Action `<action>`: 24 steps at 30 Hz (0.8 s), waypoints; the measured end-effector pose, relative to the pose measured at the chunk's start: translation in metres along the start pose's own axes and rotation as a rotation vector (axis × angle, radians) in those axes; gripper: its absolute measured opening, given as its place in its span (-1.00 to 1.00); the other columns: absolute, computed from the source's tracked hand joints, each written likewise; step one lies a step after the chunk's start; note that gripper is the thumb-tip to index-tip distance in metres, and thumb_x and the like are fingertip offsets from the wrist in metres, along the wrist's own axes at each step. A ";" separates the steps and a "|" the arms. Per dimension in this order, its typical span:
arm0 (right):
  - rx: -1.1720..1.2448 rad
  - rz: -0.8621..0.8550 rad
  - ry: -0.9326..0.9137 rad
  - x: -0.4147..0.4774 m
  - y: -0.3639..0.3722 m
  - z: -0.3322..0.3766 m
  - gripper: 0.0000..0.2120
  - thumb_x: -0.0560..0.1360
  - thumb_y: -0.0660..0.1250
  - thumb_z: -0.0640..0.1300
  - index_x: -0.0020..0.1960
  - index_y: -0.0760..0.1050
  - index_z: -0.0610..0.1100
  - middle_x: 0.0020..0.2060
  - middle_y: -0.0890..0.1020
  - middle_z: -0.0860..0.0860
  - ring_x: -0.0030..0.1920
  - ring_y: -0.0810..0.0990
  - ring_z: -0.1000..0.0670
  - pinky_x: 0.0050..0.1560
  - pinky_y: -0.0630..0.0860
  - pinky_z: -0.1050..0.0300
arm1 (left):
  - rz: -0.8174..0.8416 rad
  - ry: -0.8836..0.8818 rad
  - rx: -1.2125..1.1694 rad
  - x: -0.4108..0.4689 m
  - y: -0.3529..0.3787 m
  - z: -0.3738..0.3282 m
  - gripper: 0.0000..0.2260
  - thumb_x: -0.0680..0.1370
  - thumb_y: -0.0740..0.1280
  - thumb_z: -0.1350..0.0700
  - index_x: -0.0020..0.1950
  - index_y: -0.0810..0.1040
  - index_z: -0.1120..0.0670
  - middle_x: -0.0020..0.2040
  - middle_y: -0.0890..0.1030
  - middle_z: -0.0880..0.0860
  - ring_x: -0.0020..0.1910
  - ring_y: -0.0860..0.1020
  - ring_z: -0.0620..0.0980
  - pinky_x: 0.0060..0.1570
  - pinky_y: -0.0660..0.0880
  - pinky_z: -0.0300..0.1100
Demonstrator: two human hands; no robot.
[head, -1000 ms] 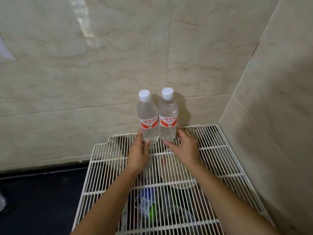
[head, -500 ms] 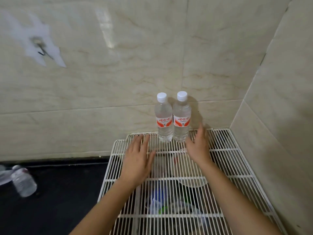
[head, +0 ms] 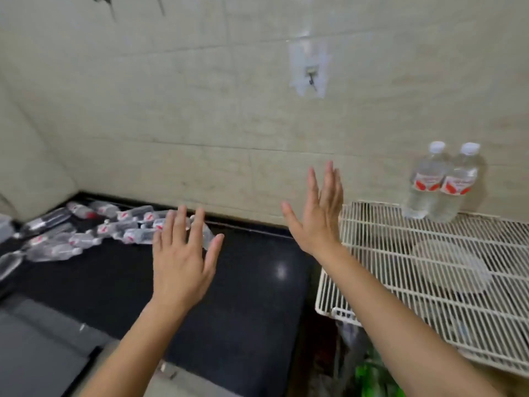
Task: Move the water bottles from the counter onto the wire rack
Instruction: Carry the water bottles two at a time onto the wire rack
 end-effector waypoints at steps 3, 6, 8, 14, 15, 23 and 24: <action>0.070 0.093 -0.095 -0.033 0.046 0.102 -0.17 0.57 0.26 0.20 0.63 0.02 -0.21 0.61 -0.11 -0.28 0.61 -0.13 -0.30 0.58 -0.09 -0.28 | -0.010 -0.093 0.081 -0.043 -0.041 0.103 -0.40 0.62 0.08 -0.21 0.52 0.38 0.14 0.52 0.33 0.30 0.51 0.29 0.33 0.37 0.31 0.32; 0.145 0.175 -0.146 -0.067 0.090 0.182 -0.16 0.57 0.27 0.19 0.64 -0.02 -0.19 0.61 -0.12 -0.26 0.62 -0.15 -0.26 0.58 -0.08 -0.27 | 0.049 -0.239 0.097 -0.074 -0.062 0.180 -0.36 0.61 0.05 -0.24 0.52 0.37 0.16 0.51 0.33 0.31 0.50 0.29 0.35 0.33 0.33 0.37; 0.147 0.235 -0.163 -0.083 0.116 0.219 -0.14 0.56 0.27 0.20 0.64 -0.07 -0.14 0.62 -0.15 -0.24 0.63 -0.18 -0.23 0.58 -0.07 -0.27 | 0.087 -0.311 0.090 -0.086 -0.068 0.216 -0.34 0.60 0.01 -0.26 0.53 0.33 0.15 0.53 0.32 0.30 0.51 0.27 0.33 0.36 0.33 0.36; 0.122 0.334 -0.199 -0.107 0.190 0.262 -0.13 0.55 0.26 0.21 0.65 -0.06 -0.15 0.63 -0.17 -0.19 0.63 -0.20 -0.19 0.59 -0.06 -0.27 | 0.147 -0.378 0.104 -0.098 -0.043 0.285 -0.33 0.60 -0.02 -0.27 0.55 0.33 0.13 0.54 0.32 0.28 0.53 0.28 0.30 0.39 0.32 0.30; 0.121 0.347 -0.191 -0.108 0.203 0.262 -0.13 0.55 0.27 0.21 0.65 -0.05 -0.15 0.63 -0.16 -0.18 0.63 -0.21 -0.18 0.59 -0.06 -0.26 | 0.168 -0.383 0.109 -0.096 -0.034 0.293 -0.32 0.60 -0.04 -0.28 0.55 0.32 0.13 0.54 0.32 0.27 0.53 0.27 0.29 0.40 0.32 0.30; 0.088 0.520 -0.093 -0.065 0.339 0.240 -0.11 0.56 0.24 0.25 0.65 -0.17 -0.09 0.63 -0.20 -0.15 0.63 -0.26 -0.15 0.60 -0.09 -0.22 | 0.319 -0.347 0.136 -0.009 0.065 0.348 -0.32 0.59 -0.03 -0.30 0.53 0.36 0.10 0.54 0.34 0.24 0.52 0.31 0.26 0.38 0.33 0.29; 0.081 0.543 -0.086 -0.056 0.353 0.238 -0.11 0.57 0.22 0.26 0.65 -0.19 -0.08 0.63 -0.21 -0.14 0.62 -0.27 -0.14 0.60 -0.11 -0.22 | 0.334 -0.347 0.131 0.006 0.076 0.354 -0.32 0.58 -0.05 -0.30 0.54 0.35 0.09 0.55 0.33 0.24 0.53 0.30 0.25 0.39 0.32 0.29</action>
Point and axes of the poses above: each hand's wrist, its own x-axis towards the middle knuckle, its own y-axis out of the palm, z = x × y, the point moved 4 cm from there along x, towards the middle knuckle
